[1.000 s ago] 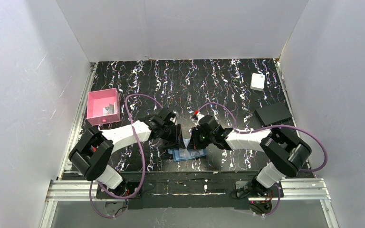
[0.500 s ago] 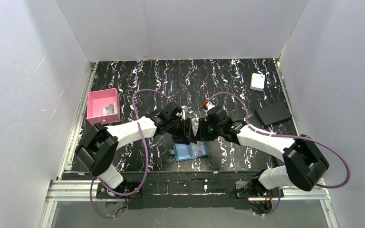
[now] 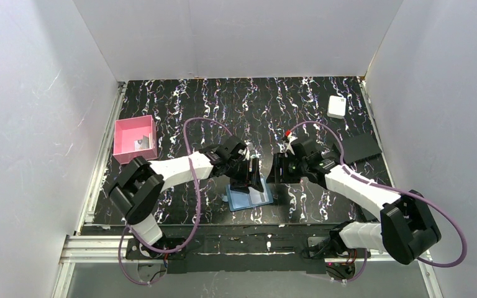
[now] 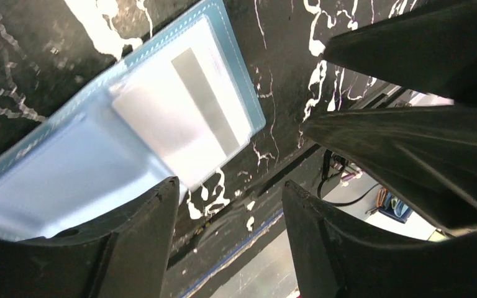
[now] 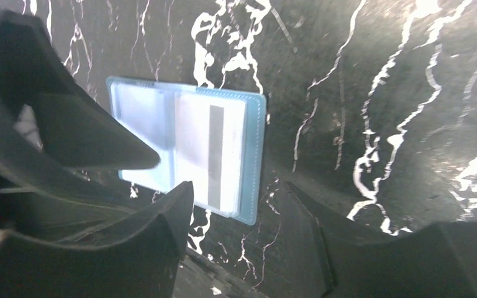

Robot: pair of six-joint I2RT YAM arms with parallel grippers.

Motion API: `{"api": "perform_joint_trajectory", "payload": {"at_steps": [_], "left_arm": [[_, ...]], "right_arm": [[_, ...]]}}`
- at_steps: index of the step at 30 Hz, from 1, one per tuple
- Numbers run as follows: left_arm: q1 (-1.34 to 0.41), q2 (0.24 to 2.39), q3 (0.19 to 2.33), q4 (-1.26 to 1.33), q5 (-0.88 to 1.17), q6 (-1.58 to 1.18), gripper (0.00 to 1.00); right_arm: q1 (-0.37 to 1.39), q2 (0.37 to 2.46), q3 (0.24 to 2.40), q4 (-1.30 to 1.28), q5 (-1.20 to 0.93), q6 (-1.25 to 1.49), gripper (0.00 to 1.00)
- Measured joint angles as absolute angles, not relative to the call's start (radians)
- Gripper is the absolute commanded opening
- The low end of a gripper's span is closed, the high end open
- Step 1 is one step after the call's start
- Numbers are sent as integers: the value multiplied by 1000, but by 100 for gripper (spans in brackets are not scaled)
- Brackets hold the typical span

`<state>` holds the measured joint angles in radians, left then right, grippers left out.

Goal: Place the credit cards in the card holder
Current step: Turn over the card holder at the center of the board.

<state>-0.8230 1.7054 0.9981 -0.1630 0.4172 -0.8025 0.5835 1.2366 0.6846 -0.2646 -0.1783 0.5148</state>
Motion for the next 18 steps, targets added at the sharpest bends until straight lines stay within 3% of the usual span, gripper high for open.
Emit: {"api": "perform_joint_trajectory", "payload": {"at_steps": [6, 13, 18], "left_arm": [[-820, 1551, 986, -267, 348, -754, 66], [-813, 1510, 940, -270, 322, -754, 62], [-805, 1560, 941, -270, 320, -764, 73]], "right_arm": [[599, 1291, 657, -220, -265, 509, 68], [607, 1361, 653, -159, -288, 508, 62], [607, 1374, 635, -139, -290, 512, 62]]}}
